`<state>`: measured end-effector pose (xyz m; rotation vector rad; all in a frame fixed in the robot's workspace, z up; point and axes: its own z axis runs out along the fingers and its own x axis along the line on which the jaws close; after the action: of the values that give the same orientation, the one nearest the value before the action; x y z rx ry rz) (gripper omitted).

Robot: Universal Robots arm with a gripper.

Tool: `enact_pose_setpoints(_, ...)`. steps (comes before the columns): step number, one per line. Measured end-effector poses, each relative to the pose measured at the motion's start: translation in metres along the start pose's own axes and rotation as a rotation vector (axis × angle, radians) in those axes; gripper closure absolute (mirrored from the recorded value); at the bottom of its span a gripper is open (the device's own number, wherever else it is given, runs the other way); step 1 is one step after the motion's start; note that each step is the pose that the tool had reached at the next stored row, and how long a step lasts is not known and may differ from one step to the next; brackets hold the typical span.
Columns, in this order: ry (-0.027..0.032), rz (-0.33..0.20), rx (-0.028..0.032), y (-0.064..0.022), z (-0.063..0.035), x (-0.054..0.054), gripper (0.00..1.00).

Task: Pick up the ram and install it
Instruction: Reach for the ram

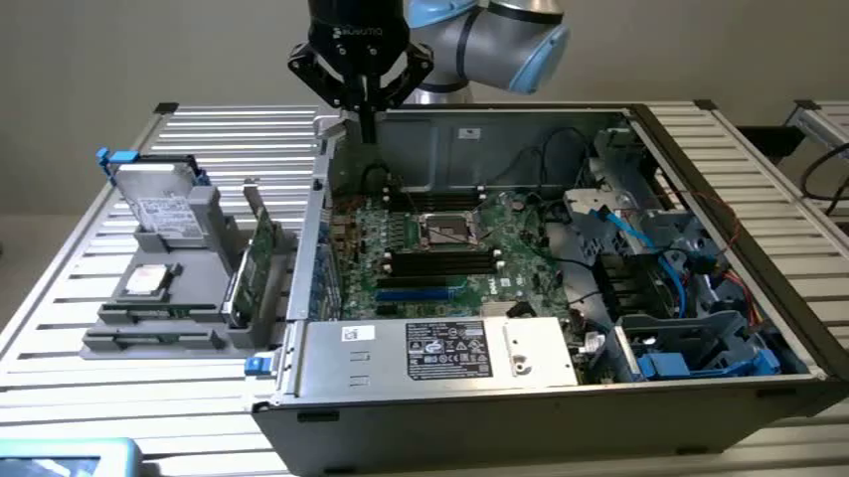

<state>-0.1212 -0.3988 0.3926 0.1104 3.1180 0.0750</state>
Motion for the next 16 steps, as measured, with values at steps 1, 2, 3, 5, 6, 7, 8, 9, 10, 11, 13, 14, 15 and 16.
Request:
enact_pose_setpoints(1, 0.0, 0.0, 0.0, 0.0, 0.0, 0.0, 0.89)
enact_pose_setpoints(2, 0.0, 0.0, 0.0, 0.0, 0.0, 0.0, 0.89)
enact_pose_setpoints(3, 0.0, 0.0, 0.0, 0.0, 0.0, 0.0, 0.89)
enact_pose_setpoints(5, 0.0, 0.0, 0.0, 0.0, 0.0, 0.0, 0.89)
enact_pose_setpoints(6, 0.0, 0.0, 0.0, 0.0, 0.0, 0.0, 0.89)
enact_pose_setpoints(7, 0.0, 0.0, 0.0, 0.0, 0.0, 0.0, 0.89)
enact_pose_setpoints(8, 0.0, 0.0, 0.0, 0.0, 0.0, 0.0, 0.89)
enact_pose_setpoints(9, 0.0, 0.0, 0.0, 0.0, 0.0, 0.0, 0.89)
enact_pose_setpoints(10, 0.0, 0.0, 0.0001, 0.0, 0.0, 0.0, 0.89)
enact_pose_setpoints(11, 0.0001, 0.0, 0.0002, 0.0, 0.0001, 0.0, 0.89)
enact_pose_setpoints(13, 0.0009, 0.0, 0.0002, -0.0005, 0.0005, 0.0002, 0.89)
enact_pose_setpoints(14, 0.0017, 0.0, 0.0001, -0.0013, 0.0006, 0.0002, 0.89)
enact_pose_setpoints(15, 0.0028, 0.0, 0.0003, -0.0031, 0.0005, 0.0003, 0.89)
enact_pose_setpoints(16, 0.0041, 0.0, 0.0004, -0.0049, 0.0004, 0.0007, 0.89)
